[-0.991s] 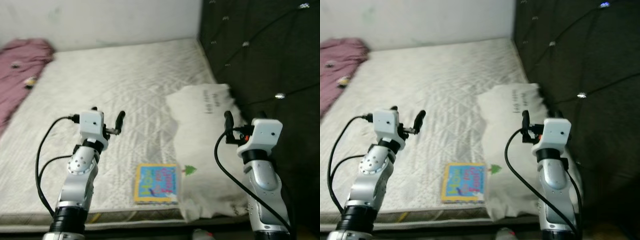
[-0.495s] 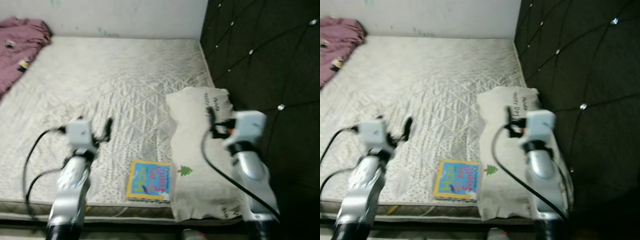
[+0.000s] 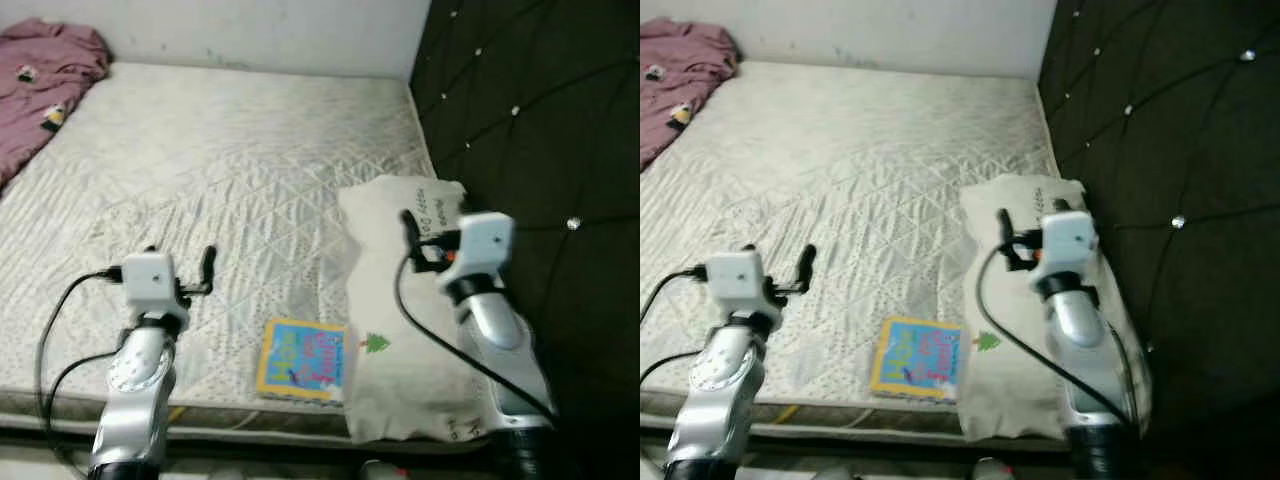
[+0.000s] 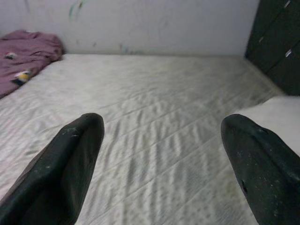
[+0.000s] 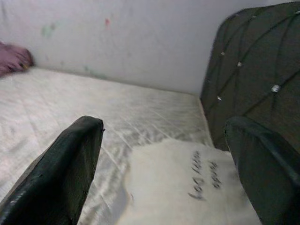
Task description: Clean up the room
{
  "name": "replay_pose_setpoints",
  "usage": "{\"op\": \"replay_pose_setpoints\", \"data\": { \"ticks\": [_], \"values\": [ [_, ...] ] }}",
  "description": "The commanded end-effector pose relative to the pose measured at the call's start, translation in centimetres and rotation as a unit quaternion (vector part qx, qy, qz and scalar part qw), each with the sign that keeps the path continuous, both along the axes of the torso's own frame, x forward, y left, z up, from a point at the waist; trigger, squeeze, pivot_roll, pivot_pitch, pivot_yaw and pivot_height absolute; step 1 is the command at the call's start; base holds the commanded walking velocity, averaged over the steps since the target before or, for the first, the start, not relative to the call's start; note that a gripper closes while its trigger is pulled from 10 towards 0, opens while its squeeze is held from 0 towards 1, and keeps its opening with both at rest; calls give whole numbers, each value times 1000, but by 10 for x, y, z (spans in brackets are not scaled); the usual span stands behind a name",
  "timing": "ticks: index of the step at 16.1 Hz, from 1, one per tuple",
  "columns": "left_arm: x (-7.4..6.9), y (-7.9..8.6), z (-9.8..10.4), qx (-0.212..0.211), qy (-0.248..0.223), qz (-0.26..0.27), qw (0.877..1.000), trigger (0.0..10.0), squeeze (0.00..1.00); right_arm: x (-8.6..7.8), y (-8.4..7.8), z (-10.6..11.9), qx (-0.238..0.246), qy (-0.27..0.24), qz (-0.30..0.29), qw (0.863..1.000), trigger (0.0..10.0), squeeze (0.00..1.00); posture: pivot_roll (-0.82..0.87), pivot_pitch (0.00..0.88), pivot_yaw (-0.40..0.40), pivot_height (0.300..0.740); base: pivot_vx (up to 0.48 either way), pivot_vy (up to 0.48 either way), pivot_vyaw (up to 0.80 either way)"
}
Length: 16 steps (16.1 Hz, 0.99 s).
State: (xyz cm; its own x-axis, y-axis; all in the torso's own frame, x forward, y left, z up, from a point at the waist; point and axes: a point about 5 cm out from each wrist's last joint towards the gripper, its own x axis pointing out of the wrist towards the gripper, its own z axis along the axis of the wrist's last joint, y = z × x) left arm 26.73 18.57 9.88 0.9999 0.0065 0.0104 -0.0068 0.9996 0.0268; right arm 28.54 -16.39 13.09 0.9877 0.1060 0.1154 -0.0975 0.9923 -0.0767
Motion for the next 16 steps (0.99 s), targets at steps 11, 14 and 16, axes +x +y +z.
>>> {"op": "replay_pose_setpoints", "data": {
  "ticks": [11,14,16],
  "values": [
    [3,5,0,-2,13,2,1000,10000,0,0,3,4,6,-6,-2,1000,10000,0,-42,0,7,740,0,471,0],
    [4,4,1,-3,10,1,1000,10000,0,0,2,4,6,-4,-3,1000,10000,0,-47,0,9,740,0,471,-354],
    [5,4,1,-2,8,0,1000,10000,0,0,2,5,6,-5,-3,1000,10000,0,-48,0,11,740,0,472,0]
  ]
}}
